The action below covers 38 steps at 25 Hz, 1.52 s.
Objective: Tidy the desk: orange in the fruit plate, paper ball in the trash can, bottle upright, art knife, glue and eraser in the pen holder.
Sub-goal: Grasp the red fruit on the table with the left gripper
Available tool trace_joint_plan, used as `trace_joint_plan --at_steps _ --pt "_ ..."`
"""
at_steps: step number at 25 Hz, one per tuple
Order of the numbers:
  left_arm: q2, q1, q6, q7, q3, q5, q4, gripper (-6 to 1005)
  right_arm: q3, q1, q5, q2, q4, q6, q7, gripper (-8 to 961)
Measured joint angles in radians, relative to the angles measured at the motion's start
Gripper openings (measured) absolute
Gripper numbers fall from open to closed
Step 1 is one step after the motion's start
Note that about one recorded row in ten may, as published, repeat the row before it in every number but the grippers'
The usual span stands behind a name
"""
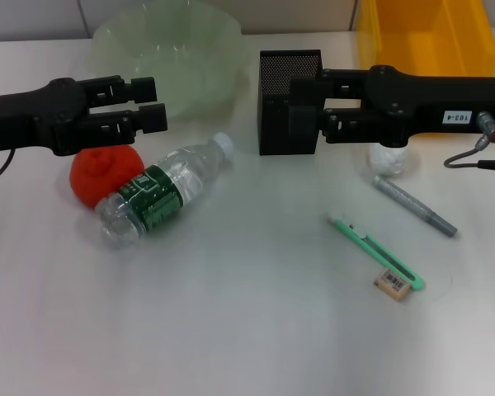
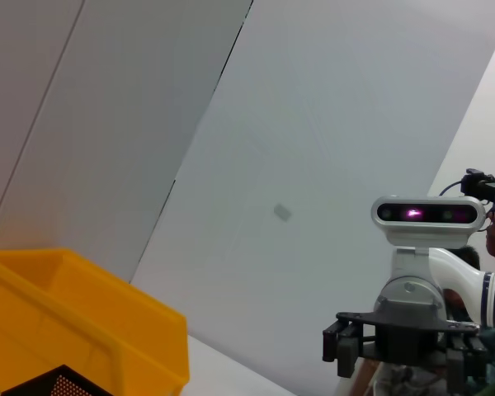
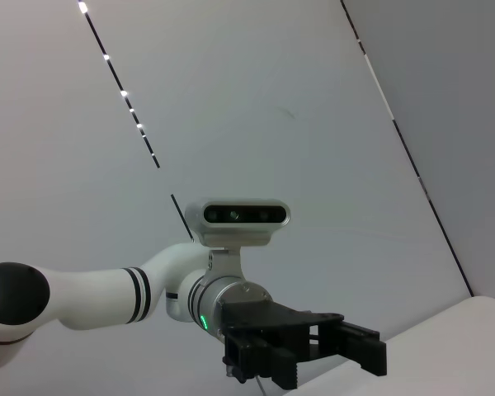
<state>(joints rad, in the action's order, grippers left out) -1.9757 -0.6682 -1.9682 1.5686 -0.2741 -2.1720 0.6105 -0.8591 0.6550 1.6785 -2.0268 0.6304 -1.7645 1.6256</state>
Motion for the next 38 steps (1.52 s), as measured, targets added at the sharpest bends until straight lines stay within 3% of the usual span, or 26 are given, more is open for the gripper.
trace_joint_plan --at_steps 13,19,25,32,33,37,38 --pt "-0.003 0.011 0.061 0.007 0.005 0.0 0.0 708 0.003 -0.004 0.001 0.003 0.0 0.001 0.022 686" --pt "0.013 0.078 0.34 0.0 -0.048 -0.011 0.024 701 0.012 -0.008 -0.002 0.003 -0.008 0.017 0.022 682" --pt "0.017 0.14 0.508 -0.021 -0.111 -0.012 0.025 693 0.031 -0.023 -0.005 0.002 -0.009 0.055 0.022 678" --pt "-0.007 0.167 0.563 -0.07 -0.128 -0.011 0.015 685 0.083 -0.029 -0.007 -0.002 -0.025 0.088 0.016 673" --pt "-0.022 0.169 0.593 -0.09 -0.137 -0.013 0.013 684 0.085 -0.029 -0.007 -0.003 -0.027 0.088 0.016 672" --pt "-0.039 0.168 0.622 -0.106 -0.156 -0.013 0.011 679 0.087 -0.026 -0.008 -0.003 -0.035 0.089 0.02 669" --pt "-0.056 0.165 0.656 -0.12 -0.19 -0.013 0.011 678 0.087 -0.026 -0.008 -0.003 -0.035 0.089 0.02 669"
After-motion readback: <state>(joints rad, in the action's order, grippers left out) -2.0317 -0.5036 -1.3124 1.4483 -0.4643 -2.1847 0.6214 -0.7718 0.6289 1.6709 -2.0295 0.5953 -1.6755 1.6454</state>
